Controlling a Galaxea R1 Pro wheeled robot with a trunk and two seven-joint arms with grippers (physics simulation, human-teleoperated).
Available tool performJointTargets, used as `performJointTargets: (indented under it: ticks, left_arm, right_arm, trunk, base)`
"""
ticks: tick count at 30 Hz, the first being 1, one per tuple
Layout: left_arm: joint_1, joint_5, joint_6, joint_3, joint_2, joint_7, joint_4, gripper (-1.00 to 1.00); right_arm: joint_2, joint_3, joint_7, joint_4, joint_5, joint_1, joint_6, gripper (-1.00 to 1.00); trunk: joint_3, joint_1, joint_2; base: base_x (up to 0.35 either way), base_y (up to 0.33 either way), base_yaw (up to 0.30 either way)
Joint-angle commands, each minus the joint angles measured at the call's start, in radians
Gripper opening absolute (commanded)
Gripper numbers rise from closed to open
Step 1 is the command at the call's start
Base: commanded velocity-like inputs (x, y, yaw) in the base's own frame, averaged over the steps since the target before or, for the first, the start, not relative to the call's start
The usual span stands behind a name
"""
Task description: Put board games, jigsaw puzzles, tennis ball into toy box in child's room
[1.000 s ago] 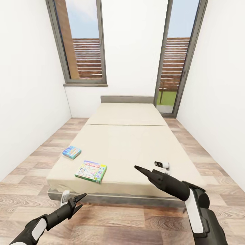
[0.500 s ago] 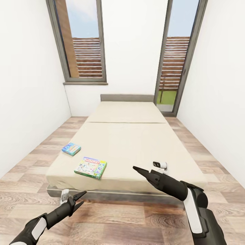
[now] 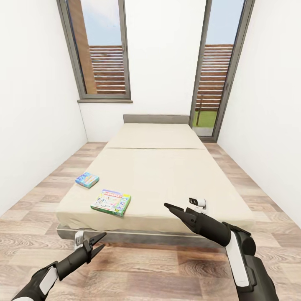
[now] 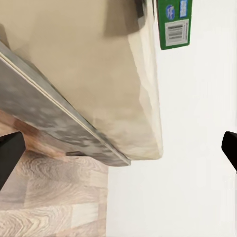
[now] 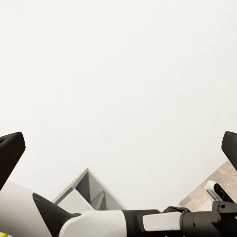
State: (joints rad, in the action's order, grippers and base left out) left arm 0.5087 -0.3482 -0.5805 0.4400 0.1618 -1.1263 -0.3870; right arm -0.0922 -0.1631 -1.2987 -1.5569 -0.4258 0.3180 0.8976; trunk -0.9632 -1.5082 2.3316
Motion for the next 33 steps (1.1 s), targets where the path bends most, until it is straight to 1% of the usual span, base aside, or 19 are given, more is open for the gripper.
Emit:
performJointTargets:
  ticks: [1,7,11,21,29,33]
  left_arm:
    - [0.001,-0.002,-0.009,0.002,-0.001,-0.009,-0.001,1.00]
    - [0.001,-0.002,-0.011,-0.002,-0.001,-0.060,-0.035,1.00]
    - [0.001,-0.001,-0.012,-0.003,-0.001,-0.077,-0.046,1.00]
    - [0.001,0.000,-0.012,-0.005,-0.002,-0.086,-0.053,1.00]
    - [0.001,0.000,-0.012,-0.004,-0.002,-0.086,-0.053,1.00]
    - [0.001,0.000,-0.011,-0.005,-0.003,-0.086,-0.053,1.00]
  right_arm:
    - [-0.001,-0.001,-0.002,0.000,-0.001,0.001,0.006,1.00]
    - [0.003,-0.002,-0.002,0.000,-0.002,0.001,0.006,1.00]
    - [0.005,-0.002,-0.003,0.000,-0.004,0.001,0.007,1.00]
    - [0.004,-0.003,-0.004,0.000,-0.007,0.001,0.007,1.00]
    - [0.003,-0.003,-0.004,0.000,-0.007,0.001,0.007,1.00]
    - [0.003,-0.002,-0.004,0.000,-0.007,0.001,0.007,1.00]
  trunk:
    - [-0.001,0.000,0.000]
    - [-0.001,0.000,0.000]
    - [-0.001,0.000,0.000]
    - [-0.001,0.000,0.000]
    - [-0.001,0.000,0.000]
    - [-0.001,0.000,0.000]
  base:
    - [0.000,0.000,0.000]
    - [0.000,0.000,0.000]
    - [0.000,0.000,0.000]
    - [0.077,-0.073,0.000]
    - [0.019,-0.013,0.000]
    - [0.141,-0.002,0.000]
